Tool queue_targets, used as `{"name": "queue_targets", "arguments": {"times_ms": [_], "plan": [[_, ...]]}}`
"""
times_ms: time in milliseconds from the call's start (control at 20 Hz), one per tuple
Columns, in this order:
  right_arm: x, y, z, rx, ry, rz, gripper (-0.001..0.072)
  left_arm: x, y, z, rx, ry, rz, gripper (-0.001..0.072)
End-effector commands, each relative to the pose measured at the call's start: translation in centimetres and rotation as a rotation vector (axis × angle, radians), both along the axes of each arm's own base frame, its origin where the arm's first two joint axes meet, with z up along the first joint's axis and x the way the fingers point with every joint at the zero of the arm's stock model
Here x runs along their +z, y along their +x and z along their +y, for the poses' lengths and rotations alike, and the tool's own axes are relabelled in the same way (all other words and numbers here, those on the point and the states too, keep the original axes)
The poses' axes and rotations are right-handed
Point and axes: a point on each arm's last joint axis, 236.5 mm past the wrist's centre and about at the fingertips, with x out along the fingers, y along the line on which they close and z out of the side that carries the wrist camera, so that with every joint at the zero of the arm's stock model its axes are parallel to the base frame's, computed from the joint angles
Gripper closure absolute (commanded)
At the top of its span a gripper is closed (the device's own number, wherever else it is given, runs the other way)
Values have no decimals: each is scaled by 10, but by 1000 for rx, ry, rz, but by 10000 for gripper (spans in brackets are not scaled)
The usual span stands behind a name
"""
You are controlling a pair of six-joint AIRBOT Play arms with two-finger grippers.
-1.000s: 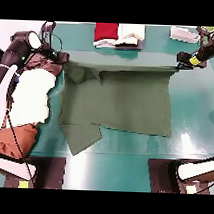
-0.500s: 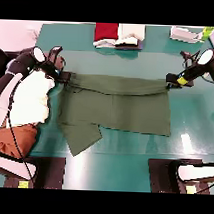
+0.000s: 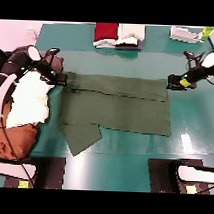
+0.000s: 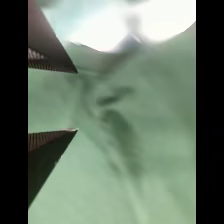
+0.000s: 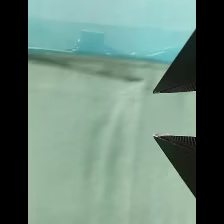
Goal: Fold the shirts.
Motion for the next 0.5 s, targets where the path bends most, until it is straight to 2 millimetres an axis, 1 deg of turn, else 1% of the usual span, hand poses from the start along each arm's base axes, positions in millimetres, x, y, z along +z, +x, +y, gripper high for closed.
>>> {"name": "queue_targets", "arguments": {"times_ms": [0,100,200,250,300,400,450], "plan": [[10,-55,-14,-28,3,67,377,15,-49,15,37,47,24,282],[-10,-95,-19,-70,20,137,221,-1,-91,10,40,41,69,282],[-37,-135,-18,-100,42,225,217,-20,-132,4,29,44,113,282],[-51,-153,-15,-105,52,269,217,-28,-149,1,31,45,134,281],[-62,-167,-11,-106,58,302,218,-35,-161,-1,29,46,149,281],[-80,-187,-4,-111,73,345,220,-42,-176,-4,29,45,173,281],[-86,-193,-2,-114,76,351,220,-43,-178,-4,26,46,177,281]]}}
